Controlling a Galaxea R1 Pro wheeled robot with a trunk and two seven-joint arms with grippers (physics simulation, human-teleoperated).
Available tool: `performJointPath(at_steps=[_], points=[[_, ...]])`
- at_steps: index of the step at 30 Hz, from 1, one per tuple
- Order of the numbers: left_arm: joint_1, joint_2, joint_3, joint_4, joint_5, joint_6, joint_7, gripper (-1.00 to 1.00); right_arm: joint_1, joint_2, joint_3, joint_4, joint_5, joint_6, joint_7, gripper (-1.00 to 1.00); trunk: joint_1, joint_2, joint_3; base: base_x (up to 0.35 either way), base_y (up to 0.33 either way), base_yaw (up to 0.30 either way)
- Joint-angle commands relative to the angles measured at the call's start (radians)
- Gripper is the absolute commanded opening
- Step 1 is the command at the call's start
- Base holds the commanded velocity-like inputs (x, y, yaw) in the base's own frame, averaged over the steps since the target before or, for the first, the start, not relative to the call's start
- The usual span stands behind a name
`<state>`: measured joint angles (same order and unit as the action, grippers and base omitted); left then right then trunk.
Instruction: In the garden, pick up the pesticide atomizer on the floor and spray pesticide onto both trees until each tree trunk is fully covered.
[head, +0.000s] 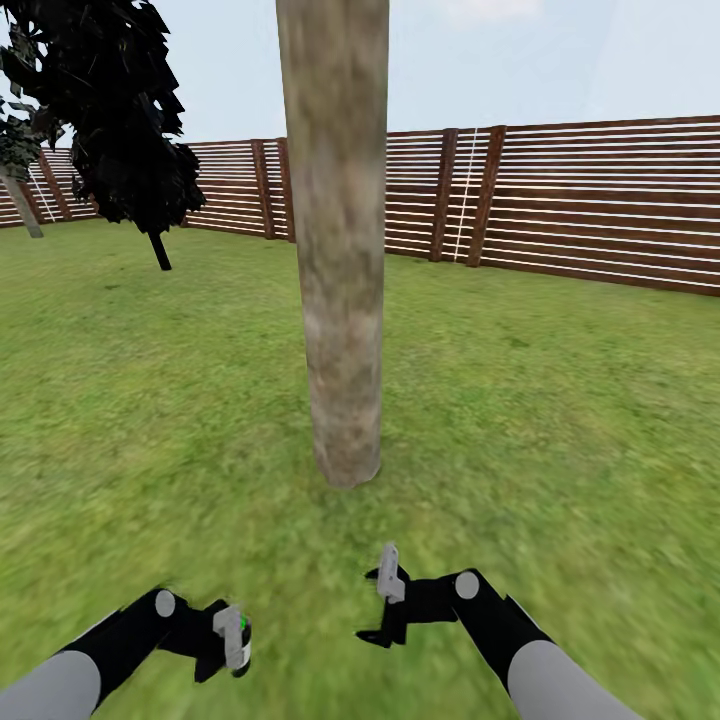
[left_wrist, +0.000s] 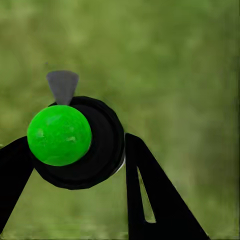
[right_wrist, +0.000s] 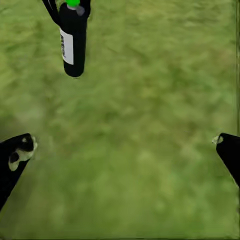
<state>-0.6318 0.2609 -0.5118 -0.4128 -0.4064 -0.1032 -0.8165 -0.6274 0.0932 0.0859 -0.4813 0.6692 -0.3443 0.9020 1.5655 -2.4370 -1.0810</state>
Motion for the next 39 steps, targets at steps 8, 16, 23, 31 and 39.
performJointPath(at_steps=[8,16,23,31,39], points=[[0.000,-0.003,0.265,0.164,0.098,0.011,0.184,-1.00,0.006,-0.025,-0.006,0.254,-0.025,-0.022,-0.563,1.00,0.000,0.000,0.000,0.000,0.000,0.000],[-0.001,-0.082,0.297,0.158,0.285,0.264,0.377,-1.00,0.213,-0.065,-0.006,0.401,-0.295,-0.390,-1.181,1.00,0.000,0.000,0.000,0.000,0.000,0.000],[-0.036,-0.114,0.292,0.092,0.405,0.574,0.420,-1.00,0.285,-0.118,-0.004,0.440,-0.512,-0.649,-1.252,1.00,0.000,0.000,0.000,0.000,0.000,0.000],[-0.104,-0.116,0.291,-0.056,0.412,0.838,0.434,-1.00,0.287,-0.111,-0.004,0.441,-0.519,-0.649,-1.252,1.00,0.000,0.000,0.000,0.000,0.000,-0.002],[-0.097,-0.116,0.284,-0.059,0.406,0.842,0.436,-1.00,0.287,-0.115,-0.006,0.441,-0.522,-0.648,-1.253,1.00,0.000,0.000,-0.008,0.000,0.000,-0.179]])
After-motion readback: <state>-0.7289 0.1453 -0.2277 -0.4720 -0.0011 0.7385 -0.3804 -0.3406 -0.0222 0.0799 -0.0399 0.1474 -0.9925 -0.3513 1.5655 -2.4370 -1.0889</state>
